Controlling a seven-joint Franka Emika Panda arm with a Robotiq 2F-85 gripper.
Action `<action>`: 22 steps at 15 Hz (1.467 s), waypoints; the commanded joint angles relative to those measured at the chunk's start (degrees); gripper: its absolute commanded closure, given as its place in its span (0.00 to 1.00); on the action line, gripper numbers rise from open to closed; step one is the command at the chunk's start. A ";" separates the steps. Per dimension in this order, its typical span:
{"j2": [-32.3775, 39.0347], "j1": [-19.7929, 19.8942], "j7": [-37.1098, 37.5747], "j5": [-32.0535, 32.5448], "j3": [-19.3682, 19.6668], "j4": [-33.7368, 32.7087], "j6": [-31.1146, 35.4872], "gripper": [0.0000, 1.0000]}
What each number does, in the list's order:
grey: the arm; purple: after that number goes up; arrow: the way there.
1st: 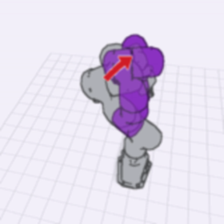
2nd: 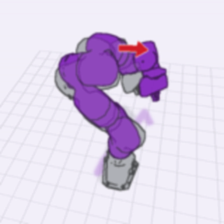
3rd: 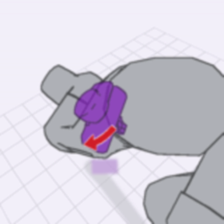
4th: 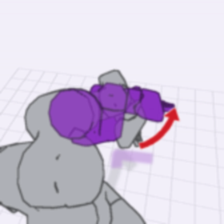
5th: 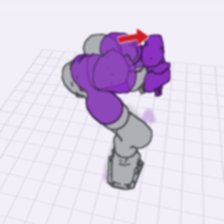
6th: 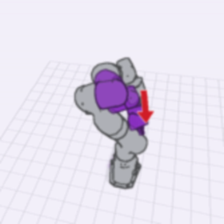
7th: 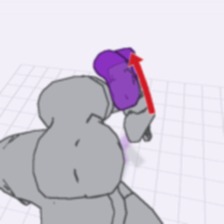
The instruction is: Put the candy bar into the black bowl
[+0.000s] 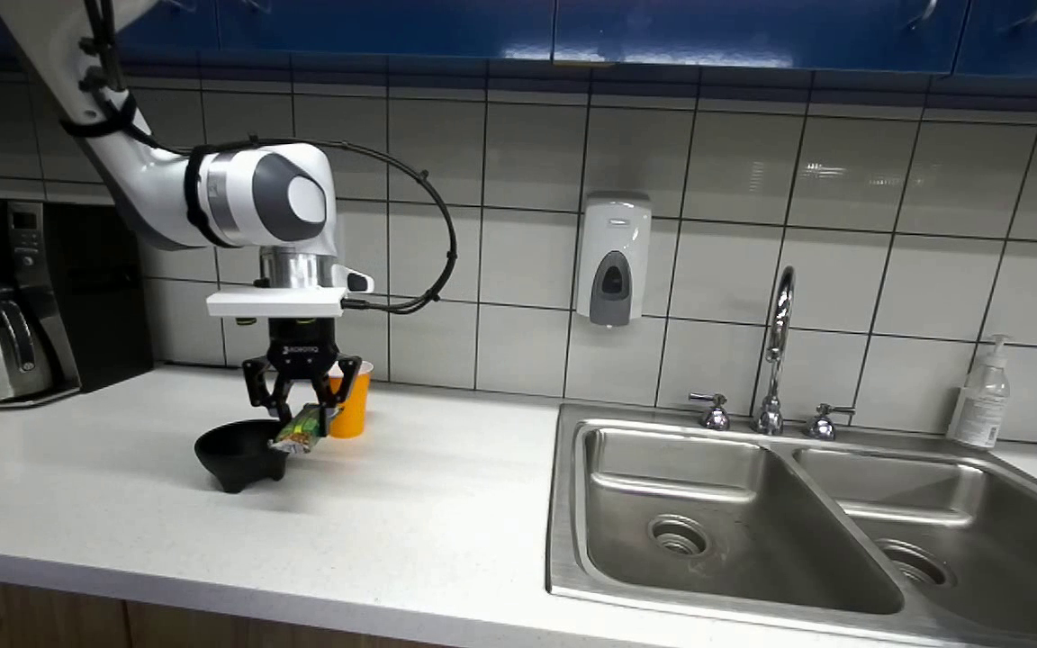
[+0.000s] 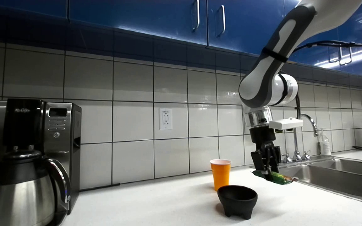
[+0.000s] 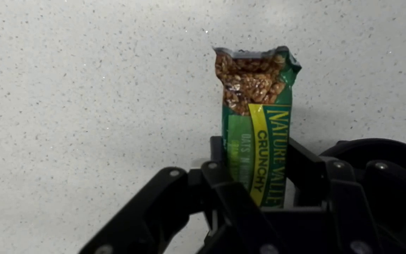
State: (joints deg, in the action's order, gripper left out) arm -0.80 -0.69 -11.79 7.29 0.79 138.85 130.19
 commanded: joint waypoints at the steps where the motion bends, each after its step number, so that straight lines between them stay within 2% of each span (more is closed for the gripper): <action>1: -4.03 -1.22 -0.80 -0.02 -1.68 1.93 -3.87 0.81; 13: 0.31 -3.67 0.00 2.05 -3.77 -2.76 -14.20 0.81; 22: 5.55 -5.11 1.51 3.73 -5.42 -7.42 -16.76 0.81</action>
State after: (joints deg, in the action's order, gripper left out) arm 1.86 -5.67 -11.73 9.41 -3.89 134.67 116.14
